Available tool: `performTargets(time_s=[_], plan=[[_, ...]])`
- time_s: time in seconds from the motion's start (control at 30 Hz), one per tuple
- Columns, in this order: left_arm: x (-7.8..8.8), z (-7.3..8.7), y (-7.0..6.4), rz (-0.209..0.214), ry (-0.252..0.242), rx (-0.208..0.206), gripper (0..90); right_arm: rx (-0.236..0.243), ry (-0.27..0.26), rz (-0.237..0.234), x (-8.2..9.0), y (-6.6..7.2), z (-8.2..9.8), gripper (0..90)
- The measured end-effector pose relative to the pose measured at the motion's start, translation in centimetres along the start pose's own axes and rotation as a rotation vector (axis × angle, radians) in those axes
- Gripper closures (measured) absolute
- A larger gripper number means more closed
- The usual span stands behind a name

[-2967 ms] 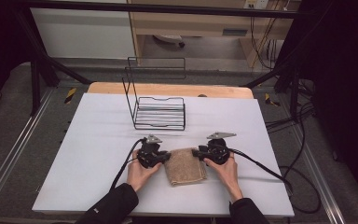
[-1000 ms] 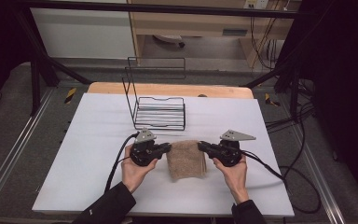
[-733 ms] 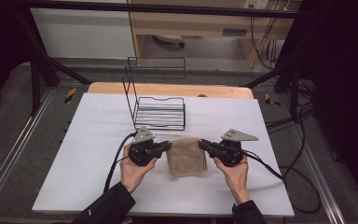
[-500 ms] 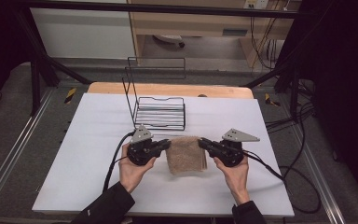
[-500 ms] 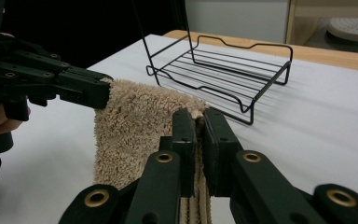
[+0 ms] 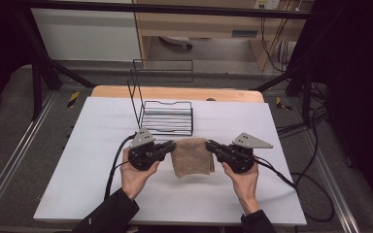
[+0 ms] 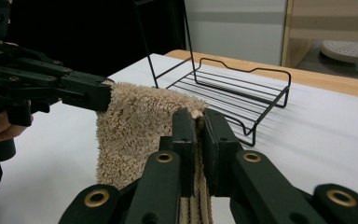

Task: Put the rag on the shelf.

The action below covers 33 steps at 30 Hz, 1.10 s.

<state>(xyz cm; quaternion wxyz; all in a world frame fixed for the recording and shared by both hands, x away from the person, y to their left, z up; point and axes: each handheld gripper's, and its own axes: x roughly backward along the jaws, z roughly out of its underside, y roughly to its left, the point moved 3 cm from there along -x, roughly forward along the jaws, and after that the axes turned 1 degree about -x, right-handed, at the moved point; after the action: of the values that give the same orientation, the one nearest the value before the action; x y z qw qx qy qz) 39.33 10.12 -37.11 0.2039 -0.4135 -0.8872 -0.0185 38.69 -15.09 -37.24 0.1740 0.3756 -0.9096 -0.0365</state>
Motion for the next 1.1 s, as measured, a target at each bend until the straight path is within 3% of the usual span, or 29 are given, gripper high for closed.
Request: performTargets(time_s=[0.77,1.1], plan=[[2.8,-3.0,1.8,-0.051,-0.09,-0.018,85.2,0.028,-0.101,0.006,-1.3,2.2,-3.4,84.2],[3.4,-4.1,2.4,-0.065,-0.117,-0.029,85.3,0.034,-0.134,0.01,-2.1,2.5,-4.6,84.2]])
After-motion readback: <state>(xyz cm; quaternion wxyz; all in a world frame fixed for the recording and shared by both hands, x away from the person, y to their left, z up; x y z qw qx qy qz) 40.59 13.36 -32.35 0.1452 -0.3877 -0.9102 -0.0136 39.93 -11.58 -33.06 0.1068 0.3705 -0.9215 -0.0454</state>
